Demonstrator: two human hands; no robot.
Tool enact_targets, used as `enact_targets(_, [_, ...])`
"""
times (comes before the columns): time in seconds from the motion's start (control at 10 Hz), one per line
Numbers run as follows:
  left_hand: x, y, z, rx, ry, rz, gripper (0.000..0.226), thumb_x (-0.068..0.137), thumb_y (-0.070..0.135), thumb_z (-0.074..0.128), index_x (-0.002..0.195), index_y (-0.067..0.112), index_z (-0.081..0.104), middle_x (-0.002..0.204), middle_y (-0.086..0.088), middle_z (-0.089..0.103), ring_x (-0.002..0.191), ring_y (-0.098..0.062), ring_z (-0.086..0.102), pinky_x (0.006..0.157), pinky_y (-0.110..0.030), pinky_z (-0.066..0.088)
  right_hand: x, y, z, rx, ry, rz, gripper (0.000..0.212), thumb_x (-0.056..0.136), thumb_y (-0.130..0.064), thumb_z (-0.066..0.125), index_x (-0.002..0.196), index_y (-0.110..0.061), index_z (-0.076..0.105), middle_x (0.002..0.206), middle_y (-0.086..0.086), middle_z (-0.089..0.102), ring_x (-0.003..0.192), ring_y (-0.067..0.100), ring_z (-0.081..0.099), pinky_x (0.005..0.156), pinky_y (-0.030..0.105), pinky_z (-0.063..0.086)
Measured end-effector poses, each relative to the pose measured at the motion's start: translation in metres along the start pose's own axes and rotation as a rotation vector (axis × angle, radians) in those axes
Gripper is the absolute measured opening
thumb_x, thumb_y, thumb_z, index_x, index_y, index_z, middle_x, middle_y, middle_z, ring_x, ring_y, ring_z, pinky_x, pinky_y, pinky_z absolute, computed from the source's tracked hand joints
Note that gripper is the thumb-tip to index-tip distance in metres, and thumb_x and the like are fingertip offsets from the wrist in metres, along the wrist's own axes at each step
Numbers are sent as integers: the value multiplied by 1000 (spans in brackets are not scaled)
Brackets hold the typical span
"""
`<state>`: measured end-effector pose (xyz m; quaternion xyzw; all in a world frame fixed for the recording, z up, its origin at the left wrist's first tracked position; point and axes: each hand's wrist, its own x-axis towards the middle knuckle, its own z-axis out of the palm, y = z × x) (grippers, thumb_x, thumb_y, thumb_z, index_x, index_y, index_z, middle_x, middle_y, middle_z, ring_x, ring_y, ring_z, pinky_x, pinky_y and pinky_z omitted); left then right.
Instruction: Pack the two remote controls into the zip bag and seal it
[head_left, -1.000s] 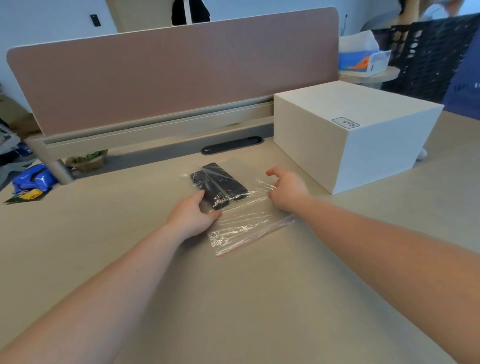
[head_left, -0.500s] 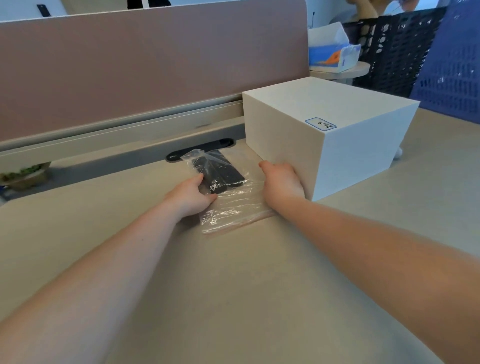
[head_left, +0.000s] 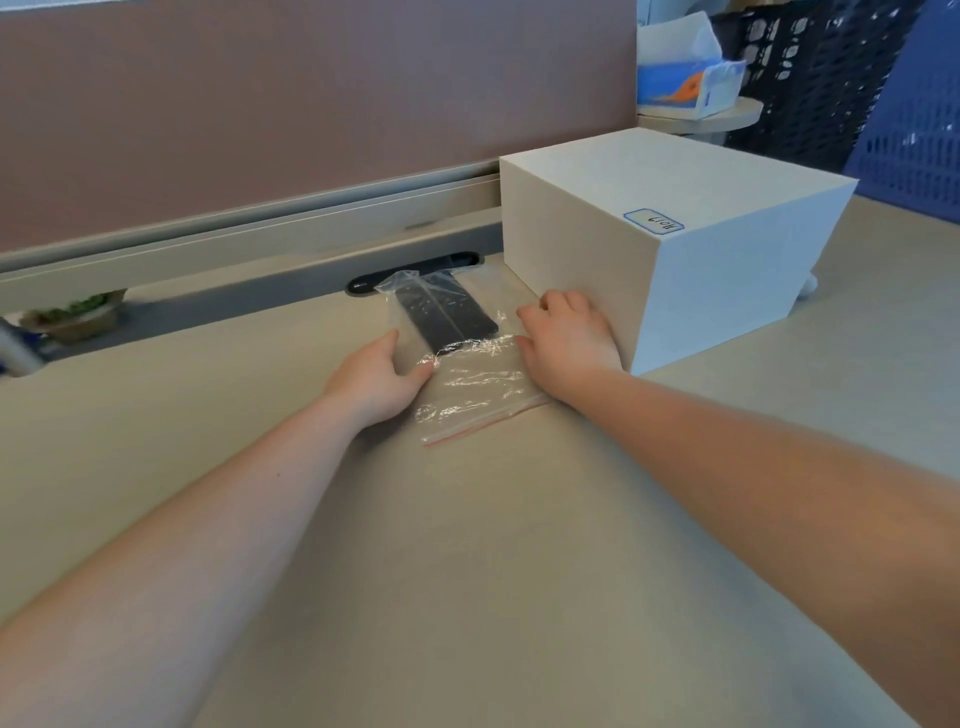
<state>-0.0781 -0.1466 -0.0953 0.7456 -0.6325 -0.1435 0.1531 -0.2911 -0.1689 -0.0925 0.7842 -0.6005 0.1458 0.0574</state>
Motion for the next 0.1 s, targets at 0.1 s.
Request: enact_targets(0.1, [-13,-3,1,-29,24,5,73,84,51,52,143,16,26,151,-6,34,138,-28,33,114,-40,30,-9,-3,-5,-60,18,-16,32,96,-33,41,120,-16,54,127,10,50,122,30,39,96,42,34])
